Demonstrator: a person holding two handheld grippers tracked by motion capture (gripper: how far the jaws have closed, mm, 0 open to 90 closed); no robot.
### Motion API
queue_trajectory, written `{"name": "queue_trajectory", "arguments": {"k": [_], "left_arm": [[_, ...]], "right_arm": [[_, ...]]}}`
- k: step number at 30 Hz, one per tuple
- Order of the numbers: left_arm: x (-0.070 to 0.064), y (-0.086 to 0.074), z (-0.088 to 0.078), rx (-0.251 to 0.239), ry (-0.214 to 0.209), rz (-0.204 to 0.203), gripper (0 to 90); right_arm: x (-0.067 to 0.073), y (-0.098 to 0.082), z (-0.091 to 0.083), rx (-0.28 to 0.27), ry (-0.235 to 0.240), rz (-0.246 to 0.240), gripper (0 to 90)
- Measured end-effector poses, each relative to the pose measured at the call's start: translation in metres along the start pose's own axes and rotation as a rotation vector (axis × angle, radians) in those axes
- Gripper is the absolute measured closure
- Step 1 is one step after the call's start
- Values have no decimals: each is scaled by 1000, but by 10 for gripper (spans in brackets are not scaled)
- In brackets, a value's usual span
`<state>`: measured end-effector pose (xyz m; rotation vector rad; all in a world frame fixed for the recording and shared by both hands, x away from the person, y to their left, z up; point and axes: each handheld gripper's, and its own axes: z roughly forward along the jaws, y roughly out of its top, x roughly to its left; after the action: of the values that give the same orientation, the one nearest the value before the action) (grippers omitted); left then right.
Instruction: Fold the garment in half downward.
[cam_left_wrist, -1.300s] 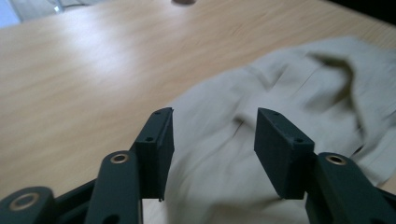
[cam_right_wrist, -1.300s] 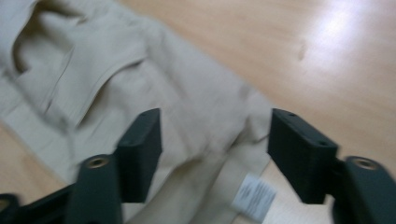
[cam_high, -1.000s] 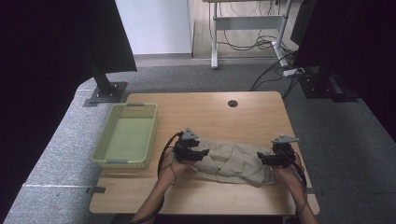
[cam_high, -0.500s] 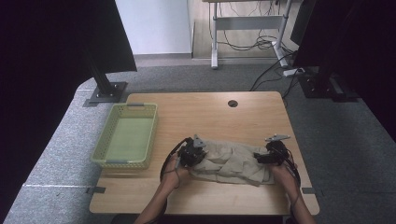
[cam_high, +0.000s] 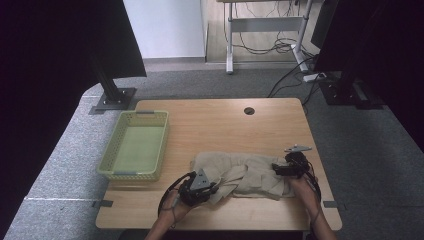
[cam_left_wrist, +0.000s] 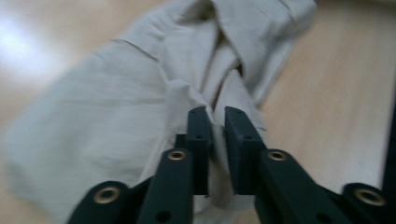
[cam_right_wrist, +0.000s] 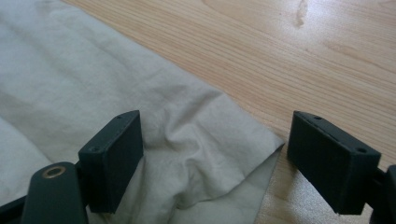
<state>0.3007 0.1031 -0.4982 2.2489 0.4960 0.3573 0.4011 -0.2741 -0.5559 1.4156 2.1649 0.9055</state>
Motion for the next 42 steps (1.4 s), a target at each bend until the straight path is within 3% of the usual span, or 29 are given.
{"name": "queue_trajectory", "arguments": {"k": [4,7,8,12,17,21,23,25,27,29,32,35,38,42], "left_arm": [[17,11,-19,-100,-5,-50,638],[36,19,-25,-124,45,-73,557],[44,19,-23,-120,75,-73,544],[76,12,2,-49,134,-122,505],[98,-3,45,68,185,-145,458],[106,-17,65,108,206,-177,416],[110,-22,65,74,195,-211,404],[112,-25,64,69,193,-233,401],[112,-26,63,69,200,-241,400],[112,-29,61,61,206,-254,400],[113,-33,59,40,223,-267,401],[114,-34,59,39,261,-294,403],[116,-35,59,39,272,-305,400],[116,-35,59,40,271,-309,399]], "right_arm": [[-1,-1,-1,-7,6,-4,176],[0,1,-3,8,0,-12,168],[0,2,-5,4,2,-14,168],[6,11,-19,-43,39,-9,174],[27,24,-34,-74,152,-37,218],[56,30,-36,-80,247,-100,220],[71,31,-32,-74,311,-123,219],[85,31,-27,-53,342,-155,242],[95,29,-19,-17,350,-191,372],[102,27,-12,22,316,-222,530],[104,25,-9,42,293,-216,724],[103,26,-22,-7,293,-208,810],[104,28,-46,-81,335,-204,817],[114,20,-75,-141,382,-241,802]]}}
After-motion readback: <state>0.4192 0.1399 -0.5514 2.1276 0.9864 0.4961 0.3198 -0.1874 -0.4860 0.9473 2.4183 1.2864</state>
